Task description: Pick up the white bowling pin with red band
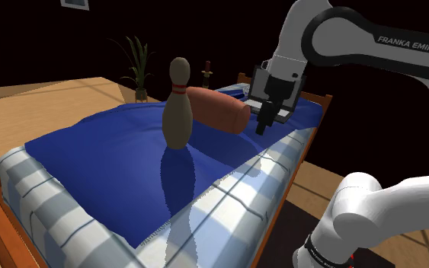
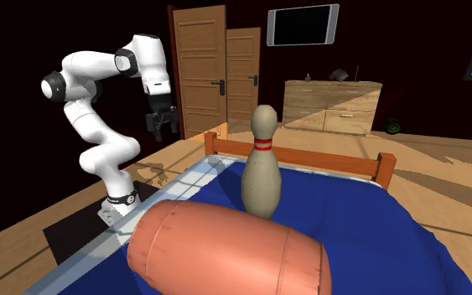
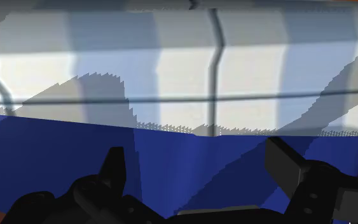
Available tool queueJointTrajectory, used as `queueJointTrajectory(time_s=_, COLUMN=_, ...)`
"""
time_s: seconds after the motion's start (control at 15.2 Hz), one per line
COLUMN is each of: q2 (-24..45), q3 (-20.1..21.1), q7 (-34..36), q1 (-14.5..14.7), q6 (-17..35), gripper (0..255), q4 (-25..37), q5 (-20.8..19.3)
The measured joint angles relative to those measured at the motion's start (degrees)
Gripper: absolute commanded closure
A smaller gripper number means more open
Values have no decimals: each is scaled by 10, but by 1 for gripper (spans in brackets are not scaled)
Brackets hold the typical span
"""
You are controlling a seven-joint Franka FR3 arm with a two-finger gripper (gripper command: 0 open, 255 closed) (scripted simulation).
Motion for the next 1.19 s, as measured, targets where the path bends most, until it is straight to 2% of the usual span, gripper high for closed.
queueJointTrajectory(time_s=0.07, q2=0, q3=0, q7=0, q1=0, q6=0, gripper=0, q4=0, q5=0)
queueJointTrajectory(time_s=0.2, q2=0, q3=-12, q7=-22, q1=3, q6=44, gripper=0, q4=-20, q5=2)
queueJointTrajectory(time_s=0.66, q2=32, q3=-89, q7=-160, q1=37, q6=285, gripper=0, q4=-88, q5=38)
queueJointTrajectory(time_s=0.92, q2=74, q3=-140, q7=-255, q1=86, q6=421, gripper=0, q4=-100, q5=90)
queueJointTrajectory(time_s=1.19, q2=123, q3=-224, q7=-389, q1=167, q6=536, gripper=0, q4=-91, q5=169)
